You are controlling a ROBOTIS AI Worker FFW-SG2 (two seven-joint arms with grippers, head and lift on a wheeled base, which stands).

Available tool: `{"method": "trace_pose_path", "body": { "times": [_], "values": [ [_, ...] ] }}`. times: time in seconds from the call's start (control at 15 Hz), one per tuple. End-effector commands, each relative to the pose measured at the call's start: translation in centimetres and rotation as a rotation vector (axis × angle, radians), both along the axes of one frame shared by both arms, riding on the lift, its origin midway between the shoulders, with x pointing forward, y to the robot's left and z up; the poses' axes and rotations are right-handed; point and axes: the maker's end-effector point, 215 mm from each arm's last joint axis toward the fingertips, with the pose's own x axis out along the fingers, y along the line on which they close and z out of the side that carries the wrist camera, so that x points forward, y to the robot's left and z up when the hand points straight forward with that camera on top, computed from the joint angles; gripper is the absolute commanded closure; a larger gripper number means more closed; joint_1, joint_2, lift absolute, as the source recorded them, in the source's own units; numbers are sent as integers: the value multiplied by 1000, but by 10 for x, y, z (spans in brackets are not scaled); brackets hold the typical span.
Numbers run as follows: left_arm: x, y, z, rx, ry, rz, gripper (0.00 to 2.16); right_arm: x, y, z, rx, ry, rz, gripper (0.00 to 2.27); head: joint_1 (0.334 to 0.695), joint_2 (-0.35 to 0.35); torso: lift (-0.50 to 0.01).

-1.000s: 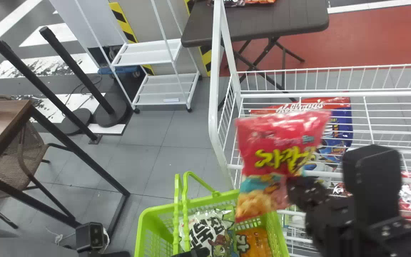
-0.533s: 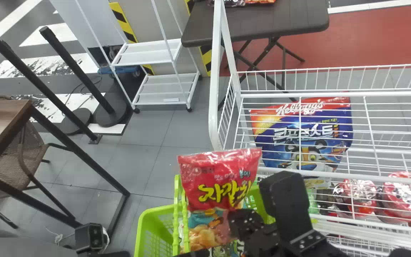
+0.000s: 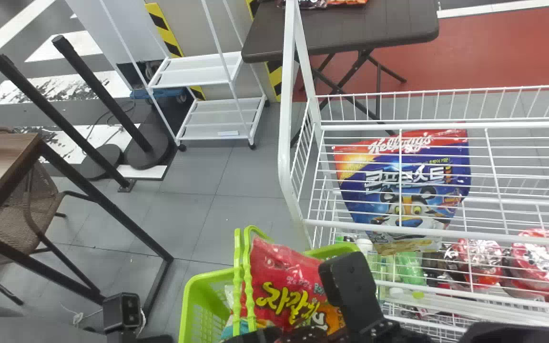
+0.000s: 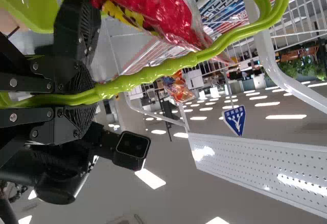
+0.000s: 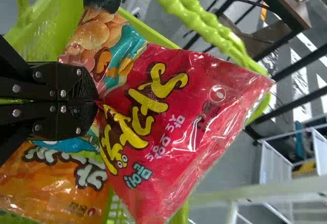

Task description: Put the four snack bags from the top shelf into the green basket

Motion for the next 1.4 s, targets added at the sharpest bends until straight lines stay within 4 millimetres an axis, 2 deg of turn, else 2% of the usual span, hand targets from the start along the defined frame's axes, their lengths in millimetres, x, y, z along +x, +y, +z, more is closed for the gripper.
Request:
{"method": "trace_pose_path", "body": {
  "times": [0.0, 0.13, 0.33, 0.4, 0.53, 0.6, 0.67, 0.73, 0.8, 1.0, 1.07, 1.2, 1.33],
  "values": [
    [0, 0, 2, -10, -5, 1, 2148, 1, -3, -5, -12, 14, 13, -1, 695, 350, -1],
    [1, 1, 2, -9, -6, 4, 2148, -9, -26, 0, -55, 33, 46, -1, 695, 350, -1],
    [1, 1, 2, -8, -7, 4, 2148, -28, -77, 13, -112, 98, 84, 63, 695, 350, -1],
    [1, 1, 2, -10, -7, 2, 2148, -26, -88, 25, -79, 110, 67, 63, 695, 350, -1],
    [2, 1, 2, -9, -8, 2, 2148, -3, -119, 43, -50, 78, -31, 63, 695, 350, -1],
    [2, 1, 3, -8, -9, 2, 2148, 18, -139, 54, -45, 36, -101, 63, 695, 350, -1],
    [2, 0, 3, -9, -9, 1, 2148, 51, -160, 67, -38, -37, -202, 66, 695, 350, -1],
    [2, 0, 3, -9, -9, 1, 2148, 75, -182, 71, -62, -94, -281, 66, 695, 350, -1],
    [2, 0, 3, -9, -9, 1, 2148, 100, -212, 71, -123, -158, -366, 66, 695, 350, -1],
    [2, 1, 3, -12, -9, 4, 2148, 157, -298, 69, -304, -309, -574, 70, 695, 350, -1],
    [2, 1, 3, -13, -9, 5, 2148, 181, -326, 75, -318, -367, -652, 70, 695, 258, -1],
    [3, 1, 3, -13, -13, 5, 2148, 213, -373, 74, -359, -416, -751, 73, 695, 152, -1],
    [3, 0, 3, -14, -12, 2, 2148, 240, -410, 73, -403, -459, -819, 73, 695, 53, -1]
  ]
}}
